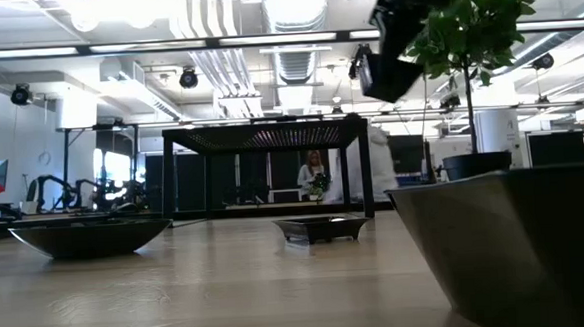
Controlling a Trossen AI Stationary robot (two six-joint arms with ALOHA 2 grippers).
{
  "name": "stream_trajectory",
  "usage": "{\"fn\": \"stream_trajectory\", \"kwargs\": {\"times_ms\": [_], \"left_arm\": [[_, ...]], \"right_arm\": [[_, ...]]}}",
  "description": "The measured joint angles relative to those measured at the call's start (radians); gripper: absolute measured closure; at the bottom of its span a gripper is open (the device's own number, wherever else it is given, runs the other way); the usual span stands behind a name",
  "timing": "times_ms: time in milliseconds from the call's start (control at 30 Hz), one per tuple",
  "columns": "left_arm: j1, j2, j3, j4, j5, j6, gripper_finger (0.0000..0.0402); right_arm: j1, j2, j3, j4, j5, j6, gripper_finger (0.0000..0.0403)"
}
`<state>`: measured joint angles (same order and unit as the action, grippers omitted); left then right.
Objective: Pick & Place Mini shaped plates
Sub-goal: Put the distorted square plate on the shelf
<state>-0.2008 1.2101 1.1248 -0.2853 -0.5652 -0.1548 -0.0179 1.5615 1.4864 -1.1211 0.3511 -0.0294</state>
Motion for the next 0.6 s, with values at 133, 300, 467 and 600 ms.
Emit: {"fn": "stream_trajectory", "kwargs": {"times_ms": [133, 300, 467, 600], "left_arm": [[0.0, 0.0, 0.0, 0.0, 0.0, 0.001, 0.0402], [0.0, 0.0, 0.0, 0.0, 0.0, 0.001, 0.0402], [0.0, 0.0, 0.0, 0.0, 0.0, 0.002, 0.0401], [0.0, 0.0, 0.0, 0.0, 0.0, 0.003, 0.0402]], "right_arm": [[-0.043, 0.054, 0.081, -0.001, 0.0, -0.077, 0.0395], [-0.107, 0.122, 0.165, -0.001, -0.011, -0.18, 0.0395], [-0.183, 0.192, 0.246, -0.002, -0.015, -0.266, 0.0395], [-0.233, 0.244, 0.321, 0.001, -0.021, -0.337, 0.0395]]}}
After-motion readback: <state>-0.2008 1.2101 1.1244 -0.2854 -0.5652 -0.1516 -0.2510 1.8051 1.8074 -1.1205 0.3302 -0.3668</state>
